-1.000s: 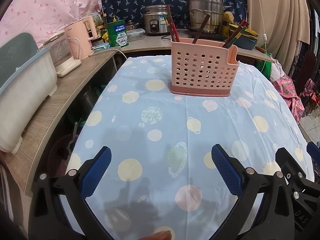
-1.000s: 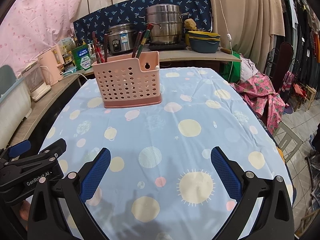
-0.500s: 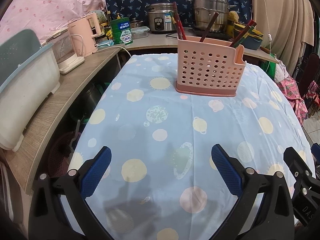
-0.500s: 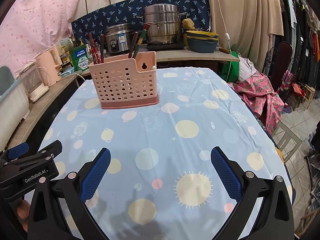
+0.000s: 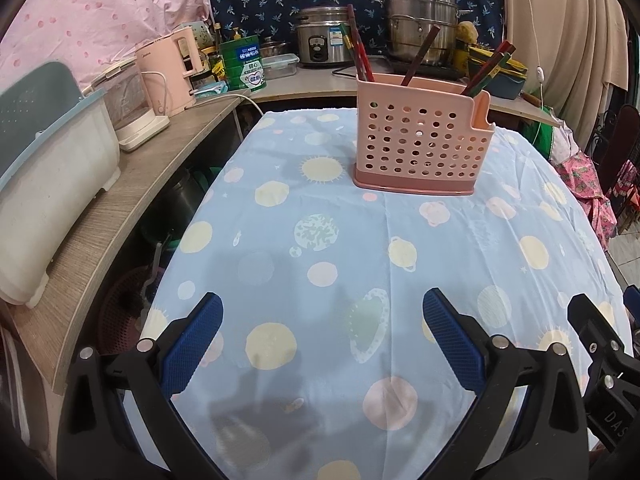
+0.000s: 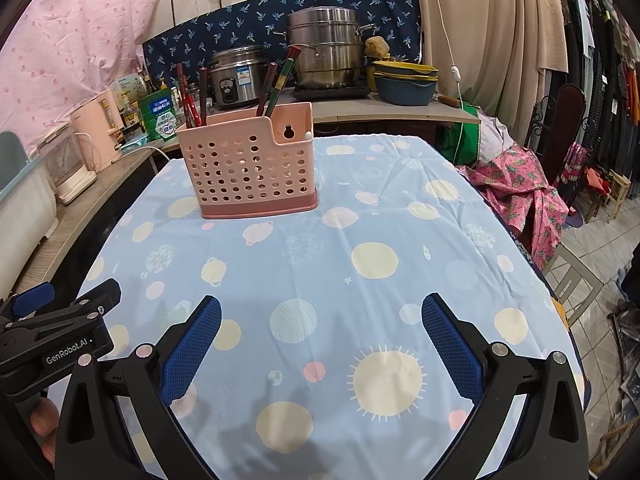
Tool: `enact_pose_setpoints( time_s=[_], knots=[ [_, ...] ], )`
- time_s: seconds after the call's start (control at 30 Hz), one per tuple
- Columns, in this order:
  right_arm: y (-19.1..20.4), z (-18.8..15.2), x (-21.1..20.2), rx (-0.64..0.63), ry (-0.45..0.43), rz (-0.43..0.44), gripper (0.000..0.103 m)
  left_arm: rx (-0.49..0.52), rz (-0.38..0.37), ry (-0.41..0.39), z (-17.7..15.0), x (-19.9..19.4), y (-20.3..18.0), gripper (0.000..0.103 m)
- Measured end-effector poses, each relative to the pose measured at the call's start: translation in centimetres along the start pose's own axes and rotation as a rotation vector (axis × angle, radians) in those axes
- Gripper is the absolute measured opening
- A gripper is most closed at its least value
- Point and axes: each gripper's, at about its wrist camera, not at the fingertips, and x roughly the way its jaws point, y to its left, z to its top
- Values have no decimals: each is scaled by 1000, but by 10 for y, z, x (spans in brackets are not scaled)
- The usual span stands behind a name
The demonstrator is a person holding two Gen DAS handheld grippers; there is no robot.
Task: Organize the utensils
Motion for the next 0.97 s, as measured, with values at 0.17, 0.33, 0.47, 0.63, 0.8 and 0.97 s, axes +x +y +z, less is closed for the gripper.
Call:
enact_pose_setpoints(
  time_s=[0.17,0.33,0.47,0.63,0.8,0.97],
  knots=[
    [0,0,0,0,1,0,97,2,2,-2,1,1,0,96],
    [0,1,2,-2,2,1,97,4,2,-2,2,1,-1,96],
    [-1,2,5,-2,5,2,97,6,1,-6,3,1,-1,96],
    [3,4,9,-5,3,4,97,20,4,-12,7,4,-6,96],
    [8,8,14,-7,-3,5,97,16,17,-9,10,9,-9,96],
    [8,13,20,-7,-8,2,97,27,11,-11,14,15,-11,96]
  ],
)
